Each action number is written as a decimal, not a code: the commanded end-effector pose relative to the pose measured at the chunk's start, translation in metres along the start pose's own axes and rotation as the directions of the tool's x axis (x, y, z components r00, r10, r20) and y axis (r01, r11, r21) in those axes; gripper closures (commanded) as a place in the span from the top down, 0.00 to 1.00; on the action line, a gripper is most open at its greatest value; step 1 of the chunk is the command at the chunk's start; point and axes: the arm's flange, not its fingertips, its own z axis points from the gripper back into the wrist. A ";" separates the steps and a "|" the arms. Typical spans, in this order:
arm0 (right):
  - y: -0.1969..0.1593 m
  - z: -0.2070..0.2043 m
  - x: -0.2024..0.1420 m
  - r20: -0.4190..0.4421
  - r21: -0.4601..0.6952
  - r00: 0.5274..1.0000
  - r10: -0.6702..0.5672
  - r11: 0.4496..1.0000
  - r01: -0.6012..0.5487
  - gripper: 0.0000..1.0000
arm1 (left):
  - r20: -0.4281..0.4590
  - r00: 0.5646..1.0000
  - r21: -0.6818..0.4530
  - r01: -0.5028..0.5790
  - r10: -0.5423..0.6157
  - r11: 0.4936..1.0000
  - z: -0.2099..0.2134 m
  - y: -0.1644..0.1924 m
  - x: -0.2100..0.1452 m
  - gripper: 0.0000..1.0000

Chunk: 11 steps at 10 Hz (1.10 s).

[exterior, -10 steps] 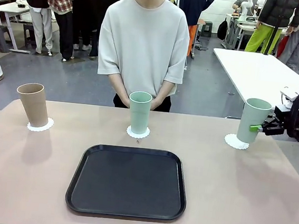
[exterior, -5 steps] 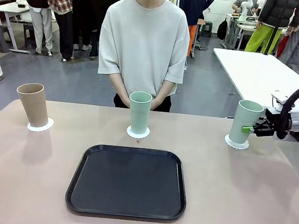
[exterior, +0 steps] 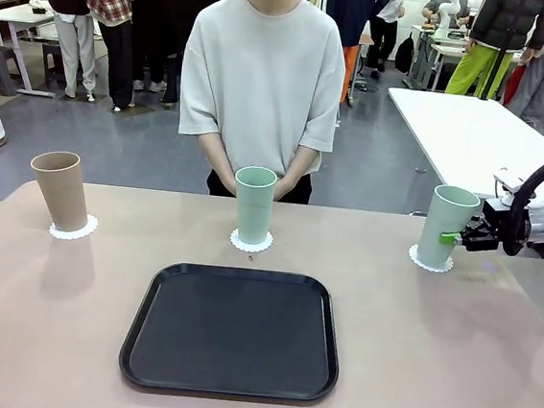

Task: Place coasters on the table and set cups on them.
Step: Take one Reusable plastic cup from the Flat Tray and place it on a coaster set by the human.

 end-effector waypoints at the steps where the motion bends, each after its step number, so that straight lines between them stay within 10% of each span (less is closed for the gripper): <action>1: -0.009 0.001 0.000 -0.025 0.001 1.000 -0.019 1.000 0.019 0.85 | 0.012 1.000 -0.014 0.010 -0.010 1.000 0.001 -0.002 -0.001 1.00; 11: -0.003 0.007 0.004 -0.156 0.000 0.987 -0.045 0.999 0.045 1.00 | 0.012 1.000 -0.014 0.010 -0.010 1.000 0.001 -0.002 -0.001 1.00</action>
